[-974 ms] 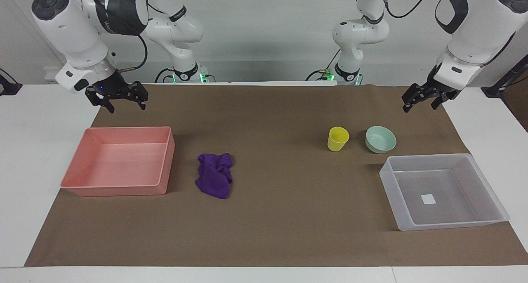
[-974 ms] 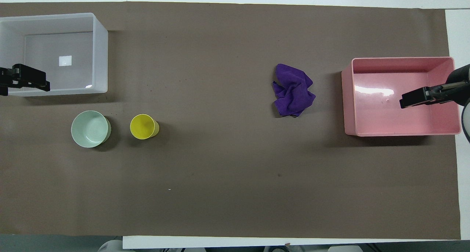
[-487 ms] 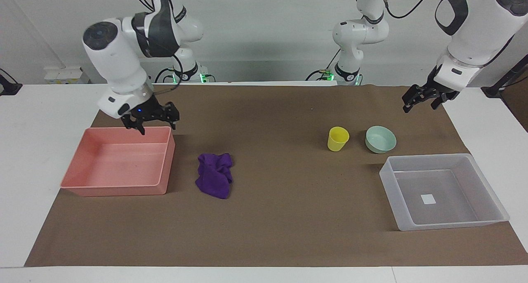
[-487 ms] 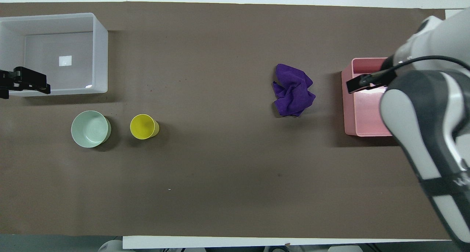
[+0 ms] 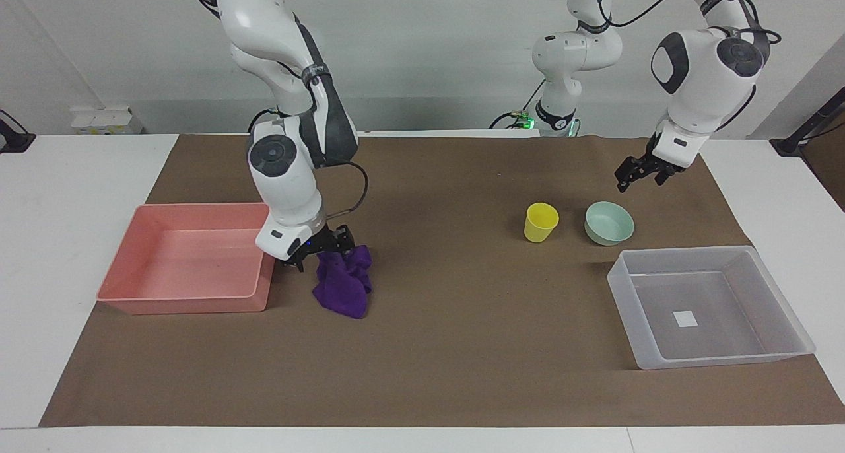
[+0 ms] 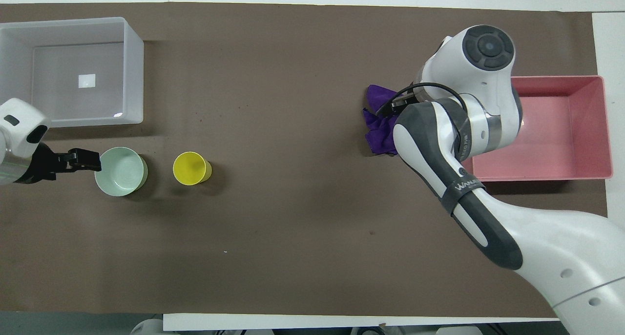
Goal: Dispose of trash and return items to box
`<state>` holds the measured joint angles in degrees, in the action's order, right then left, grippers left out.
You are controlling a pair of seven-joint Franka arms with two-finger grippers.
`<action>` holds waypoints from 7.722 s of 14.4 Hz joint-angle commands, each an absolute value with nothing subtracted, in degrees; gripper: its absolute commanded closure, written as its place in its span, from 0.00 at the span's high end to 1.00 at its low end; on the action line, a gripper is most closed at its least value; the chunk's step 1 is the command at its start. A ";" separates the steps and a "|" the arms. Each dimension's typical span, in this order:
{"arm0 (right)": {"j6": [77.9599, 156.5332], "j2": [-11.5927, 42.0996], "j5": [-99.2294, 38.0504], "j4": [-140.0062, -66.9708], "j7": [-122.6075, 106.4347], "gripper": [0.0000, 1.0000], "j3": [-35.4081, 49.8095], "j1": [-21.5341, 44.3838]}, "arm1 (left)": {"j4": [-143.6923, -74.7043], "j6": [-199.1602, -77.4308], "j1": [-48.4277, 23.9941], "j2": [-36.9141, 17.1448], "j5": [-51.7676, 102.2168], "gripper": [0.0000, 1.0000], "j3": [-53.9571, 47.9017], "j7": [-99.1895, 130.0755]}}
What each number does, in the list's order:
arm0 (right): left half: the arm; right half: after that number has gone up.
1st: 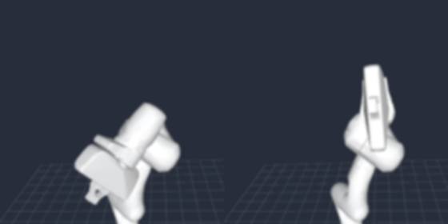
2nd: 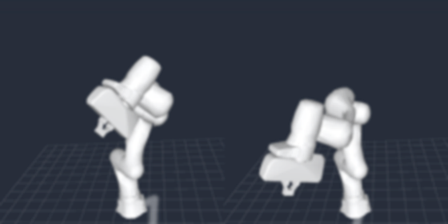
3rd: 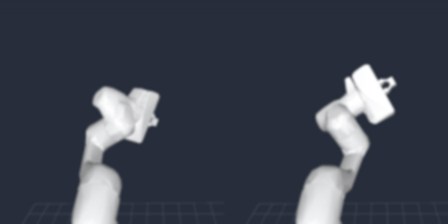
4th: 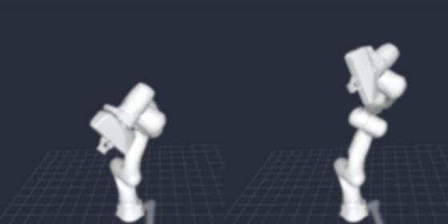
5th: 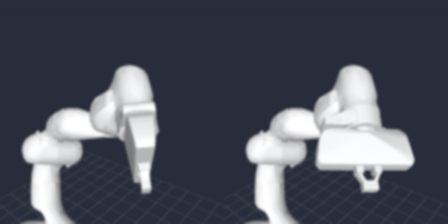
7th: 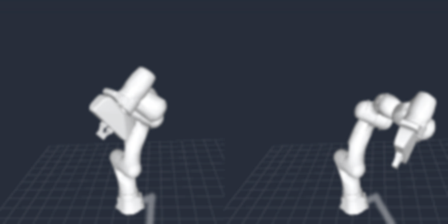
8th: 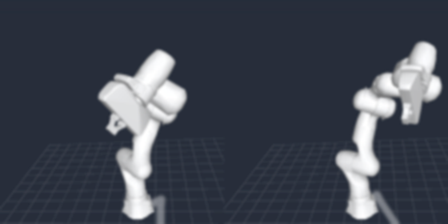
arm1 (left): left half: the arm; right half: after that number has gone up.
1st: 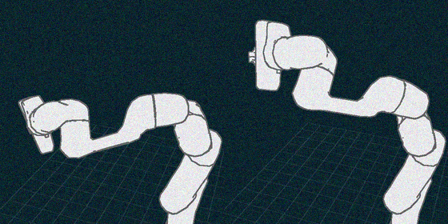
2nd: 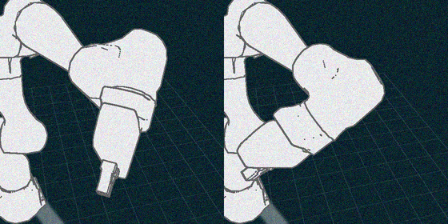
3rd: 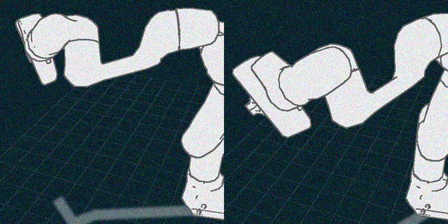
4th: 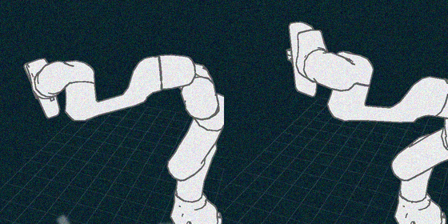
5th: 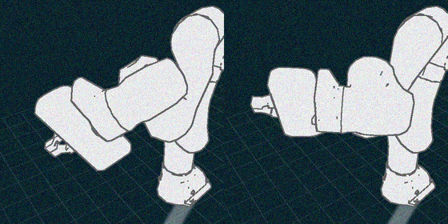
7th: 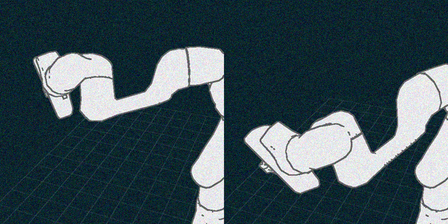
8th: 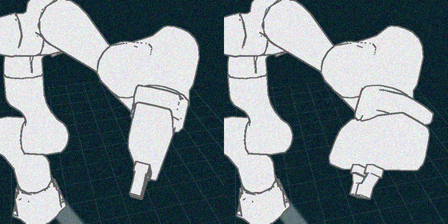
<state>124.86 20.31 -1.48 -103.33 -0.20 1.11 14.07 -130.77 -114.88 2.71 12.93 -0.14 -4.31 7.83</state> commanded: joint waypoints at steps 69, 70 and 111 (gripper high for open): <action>82.00 -7.82 -0.18 -99.93 -2.11 1.00 0.53 0.88 | -142.29 -133.68 -18.81 8.18 -0.88 0.12 -2.64 33.93; 82.09 -7.82 -0.18 -99.93 -2.20 1.00 0.53 0.88 | -142.21 -133.94 -18.81 8.09 -0.88 0.00 -2.64 34.01; 82.18 -7.82 -0.18 -99.93 -2.11 1.00 0.53 0.88 | -90.11 -86.25 0.53 0.88 -0.26 1.00 -2.90 2.58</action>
